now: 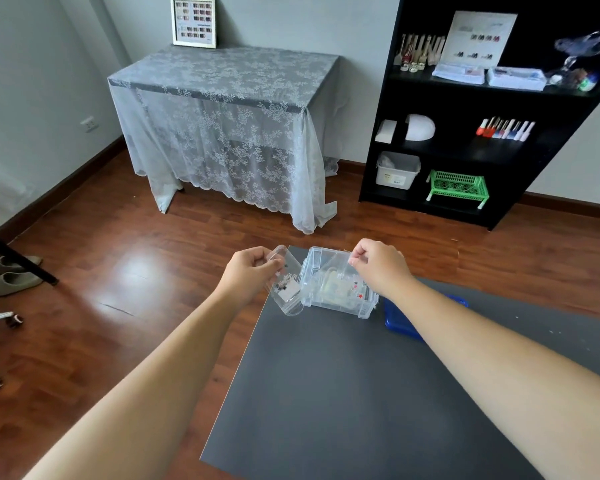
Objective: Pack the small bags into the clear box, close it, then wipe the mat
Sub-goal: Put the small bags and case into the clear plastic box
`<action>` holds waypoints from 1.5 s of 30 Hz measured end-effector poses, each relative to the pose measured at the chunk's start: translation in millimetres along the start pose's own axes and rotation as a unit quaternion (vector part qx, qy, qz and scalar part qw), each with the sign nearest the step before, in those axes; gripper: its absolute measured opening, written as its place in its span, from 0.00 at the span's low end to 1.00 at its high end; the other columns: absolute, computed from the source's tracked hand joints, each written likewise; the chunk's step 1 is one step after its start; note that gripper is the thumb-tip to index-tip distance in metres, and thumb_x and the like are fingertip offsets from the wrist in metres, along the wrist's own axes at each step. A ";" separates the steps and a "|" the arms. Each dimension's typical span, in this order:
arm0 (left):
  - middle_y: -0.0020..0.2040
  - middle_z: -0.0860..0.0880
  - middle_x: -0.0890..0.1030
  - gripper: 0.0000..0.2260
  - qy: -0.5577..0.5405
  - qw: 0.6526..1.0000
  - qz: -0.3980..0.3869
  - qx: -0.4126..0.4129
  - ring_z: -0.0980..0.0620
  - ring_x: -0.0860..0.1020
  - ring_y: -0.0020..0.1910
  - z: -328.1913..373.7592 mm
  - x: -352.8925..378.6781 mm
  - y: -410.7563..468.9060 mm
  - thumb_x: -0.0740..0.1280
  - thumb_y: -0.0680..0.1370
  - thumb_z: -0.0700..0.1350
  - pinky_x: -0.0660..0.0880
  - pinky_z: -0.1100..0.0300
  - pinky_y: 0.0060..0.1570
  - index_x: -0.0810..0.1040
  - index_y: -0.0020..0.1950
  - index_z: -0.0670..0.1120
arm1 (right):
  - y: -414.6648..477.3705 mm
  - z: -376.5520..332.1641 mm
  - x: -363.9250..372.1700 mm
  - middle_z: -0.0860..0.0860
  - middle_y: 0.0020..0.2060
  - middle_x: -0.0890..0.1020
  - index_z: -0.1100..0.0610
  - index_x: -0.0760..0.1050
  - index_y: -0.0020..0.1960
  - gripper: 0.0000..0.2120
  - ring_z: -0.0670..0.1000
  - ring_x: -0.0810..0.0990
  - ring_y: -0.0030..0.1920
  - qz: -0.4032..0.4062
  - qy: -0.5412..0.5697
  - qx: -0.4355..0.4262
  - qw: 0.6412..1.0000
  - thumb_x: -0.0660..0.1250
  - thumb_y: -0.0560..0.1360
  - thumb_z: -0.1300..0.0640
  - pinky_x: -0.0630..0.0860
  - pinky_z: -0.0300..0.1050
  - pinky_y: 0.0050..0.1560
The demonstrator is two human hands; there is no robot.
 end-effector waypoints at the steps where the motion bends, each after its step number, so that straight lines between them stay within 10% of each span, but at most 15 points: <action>1: 0.28 0.55 0.80 0.07 0.000 1.000 -0.001 -0.001 0.57 0.74 0.29 -2.1 1.2 0.9 0.68 0.73 0.45 0.70 0.58 0.38 0.80 0.35 0.48 | 1.6 0.3 4.2 0.46 0.34 0.79 0.52 0.75 0.44 0.05 0.54 0.77 0.44 -0.002 -0.016 -0.003 1.000 0.62 0.77 0.53 0.67 0.50 0.58; 12: 0.32 0.54 0.83 0.06 -0.015 1.000 -0.010 -0.013 0.56 0.75 0.32 -7.7 9.8 13.1 0.67 0.73 0.44 0.72 0.56 0.42 0.81 0.37 0.49 | 6.5 -12.1 32.4 0.45 0.43 0.82 0.49 0.74 0.43 0.06 0.51 0.73 0.53 -0.042 -0.042 -0.062 0.996 0.62 0.77 0.50 0.63 0.50 0.56; 20: 0.34 0.51 0.84 0.04 -0.071 0.996 0.028 -0.038 0.52 0.72 0.32 -0.7 12.9 27.3 0.66 0.72 0.43 0.70 0.56 0.38 0.77 0.36 0.48 | -1.2 22.3 -11.1 0.47 0.33 0.81 0.54 0.80 0.38 0.05 0.48 0.80 0.38 0.071 0.213 0.062 0.973 0.72 0.71 0.55 0.76 0.44 0.40; 26: 0.38 0.49 0.84 0.05 -0.056 0.997 0.015 -0.054 0.59 0.77 0.29 -5.0 28.4 28.9 0.68 0.73 0.42 0.70 0.62 0.32 0.73 0.39 0.47 | -11.7 22.0 -0.3 0.48 0.35 0.83 0.52 0.79 0.43 0.12 0.51 0.80 0.42 0.042 0.017 0.046 0.998 0.71 0.70 0.44 0.72 0.48 0.55; 32: 0.39 0.46 0.79 0.07 -0.057 0.997 0.017 -0.046 0.54 0.84 0.36 6.2 45.3 35.4 0.69 0.73 0.40 0.78 0.58 0.39 0.71 0.40 0.45 | -14.8 33.2 -20.4 0.44 0.43 0.80 0.50 0.77 0.52 0.10 0.50 0.75 0.50 0.065 0.044 -0.001 0.997 0.71 0.71 0.51 0.68 0.43 0.41; 40: 0.39 0.46 0.79 0.09 0.148 0.988 0.008 -0.039 0.49 0.82 0.38 19.4 88.6 36.9 0.71 0.71 0.41 0.75 0.58 0.31 0.71 0.44 0.48 | -26.3 46.3 -3.9 0.44 0.64 0.75 0.49 0.74 0.60 0.19 0.51 0.69 0.62 -0.019 0.016 -0.034 0.999 0.71 0.71 0.51 0.68 0.49 0.61; 45: 0.44 0.50 0.74 0.16 0.384 0.920 0.016 0.073 0.47 0.74 0.38 38.3 101.8 31.1 0.73 0.71 0.46 0.68 0.57 0.33 0.70 0.52 0.45 | -29.0 50.3 -3.0 0.43 0.64 0.75 0.49 0.75 0.59 0.18 0.51 0.70 0.61 -0.017 0.018 -0.040 0.999 0.72 0.70 0.52 0.68 0.49 0.62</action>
Point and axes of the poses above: each hand's wrist, its own y-axis towards the middle knuckle, its own x-axis out of the palm, z = x × y, the point moved 10 cm from there along y, towards the middle knuckle
